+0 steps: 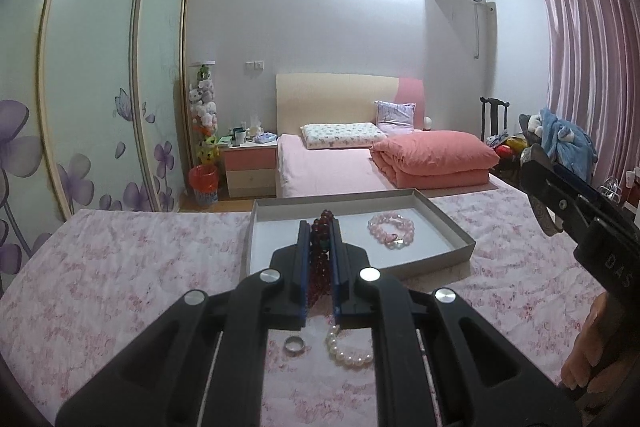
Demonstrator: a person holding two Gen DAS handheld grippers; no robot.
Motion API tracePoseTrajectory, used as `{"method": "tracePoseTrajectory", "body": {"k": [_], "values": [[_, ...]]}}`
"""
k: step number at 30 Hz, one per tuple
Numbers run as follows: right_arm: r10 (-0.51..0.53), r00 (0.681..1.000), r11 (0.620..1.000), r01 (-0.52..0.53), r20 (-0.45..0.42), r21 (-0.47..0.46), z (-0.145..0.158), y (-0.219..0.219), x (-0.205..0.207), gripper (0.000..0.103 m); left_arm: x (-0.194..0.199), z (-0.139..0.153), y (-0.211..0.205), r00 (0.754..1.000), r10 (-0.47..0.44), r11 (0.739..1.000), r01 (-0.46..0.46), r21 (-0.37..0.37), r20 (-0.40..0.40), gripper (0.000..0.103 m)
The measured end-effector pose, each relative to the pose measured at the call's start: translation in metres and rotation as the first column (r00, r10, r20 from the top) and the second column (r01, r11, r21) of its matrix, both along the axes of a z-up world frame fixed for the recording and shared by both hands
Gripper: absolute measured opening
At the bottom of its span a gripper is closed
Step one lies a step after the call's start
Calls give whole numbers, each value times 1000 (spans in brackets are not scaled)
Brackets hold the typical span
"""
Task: Organize jewelry
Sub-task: 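Carry the red bracelet into the watch in the tray while the right tool carries the bangle to the tray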
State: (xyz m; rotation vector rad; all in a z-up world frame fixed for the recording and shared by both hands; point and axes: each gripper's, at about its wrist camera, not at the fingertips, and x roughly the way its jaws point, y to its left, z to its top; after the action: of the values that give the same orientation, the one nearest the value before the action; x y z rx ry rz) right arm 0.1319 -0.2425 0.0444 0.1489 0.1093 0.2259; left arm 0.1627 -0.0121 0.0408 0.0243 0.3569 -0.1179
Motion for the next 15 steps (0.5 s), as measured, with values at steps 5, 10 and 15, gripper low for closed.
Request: {"method": "tracePoseTrajectory", "body": {"k": [5, 10, 15], "values": [[-8, 1000, 1000, 8, 11, 2, 3, 0, 6, 63, 11, 3, -2, 1000, 6, 1000, -6, -6, 6, 10], [-16, 1000, 1000, 16, 14, 7, 10, 0, 24, 63, 27, 10, -5, 1000, 16, 1000, -16, -11, 21, 10], [-20, 1000, 1000, 20, -22, 21, 10, 1, 55, 63, 57, 11, -7, 1000, 27, 1000, -27, -16, 10, 10]]}}
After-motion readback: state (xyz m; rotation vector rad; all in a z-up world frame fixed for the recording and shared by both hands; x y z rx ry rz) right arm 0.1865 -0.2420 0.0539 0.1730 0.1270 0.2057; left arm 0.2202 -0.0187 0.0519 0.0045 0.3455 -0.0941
